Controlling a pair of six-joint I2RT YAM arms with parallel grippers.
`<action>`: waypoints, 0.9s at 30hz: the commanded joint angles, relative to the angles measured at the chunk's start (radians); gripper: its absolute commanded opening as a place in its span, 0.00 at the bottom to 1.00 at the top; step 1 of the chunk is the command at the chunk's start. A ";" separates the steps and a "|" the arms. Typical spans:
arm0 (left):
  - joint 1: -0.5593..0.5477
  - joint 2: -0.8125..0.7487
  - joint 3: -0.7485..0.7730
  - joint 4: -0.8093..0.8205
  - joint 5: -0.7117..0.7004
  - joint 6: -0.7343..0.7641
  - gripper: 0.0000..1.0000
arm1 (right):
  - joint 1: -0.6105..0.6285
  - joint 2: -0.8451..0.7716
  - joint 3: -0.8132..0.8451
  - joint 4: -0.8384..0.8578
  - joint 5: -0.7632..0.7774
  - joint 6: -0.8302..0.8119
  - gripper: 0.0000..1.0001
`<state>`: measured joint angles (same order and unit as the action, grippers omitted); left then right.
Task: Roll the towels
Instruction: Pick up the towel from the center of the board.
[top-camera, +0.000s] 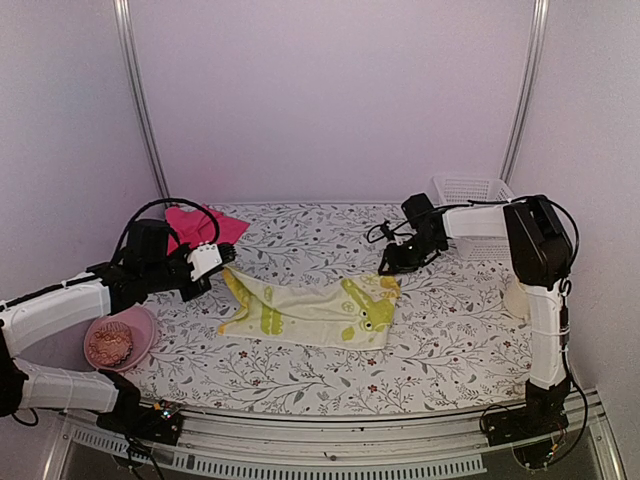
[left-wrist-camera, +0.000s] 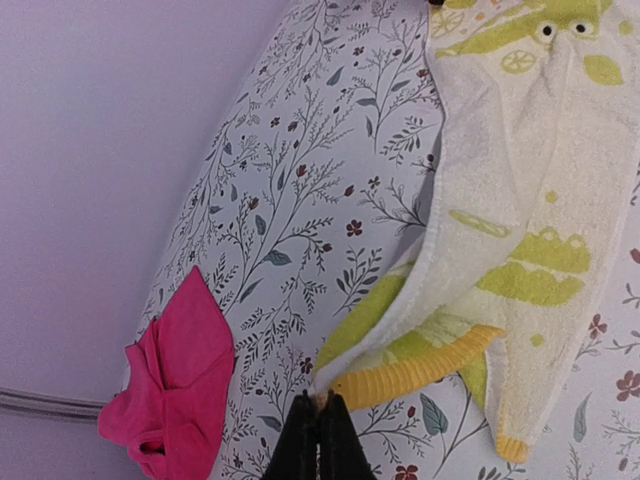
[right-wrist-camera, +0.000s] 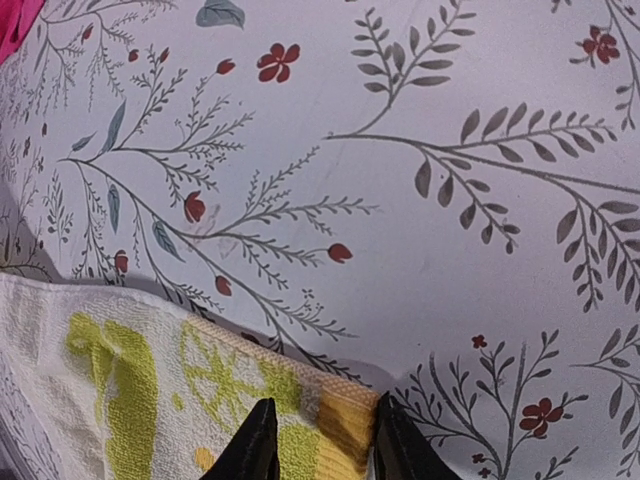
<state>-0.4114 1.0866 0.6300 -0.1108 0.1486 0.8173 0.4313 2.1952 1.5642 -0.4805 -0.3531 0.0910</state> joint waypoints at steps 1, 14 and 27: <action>-0.013 -0.017 -0.016 0.037 0.000 -0.014 0.00 | 0.003 0.043 -0.003 -0.021 0.003 0.031 0.29; -0.014 0.003 -0.008 0.064 -0.039 -0.032 0.00 | 0.003 -0.078 -0.094 0.156 0.037 0.030 0.02; 0.036 -0.026 0.265 -0.161 0.052 -0.049 0.00 | 0.019 -0.647 -0.473 0.459 0.215 -0.121 0.02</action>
<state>-0.3859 1.1023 0.8185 -0.1787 0.1379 0.7948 0.4412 1.7115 1.1824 -0.1516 -0.2035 0.0479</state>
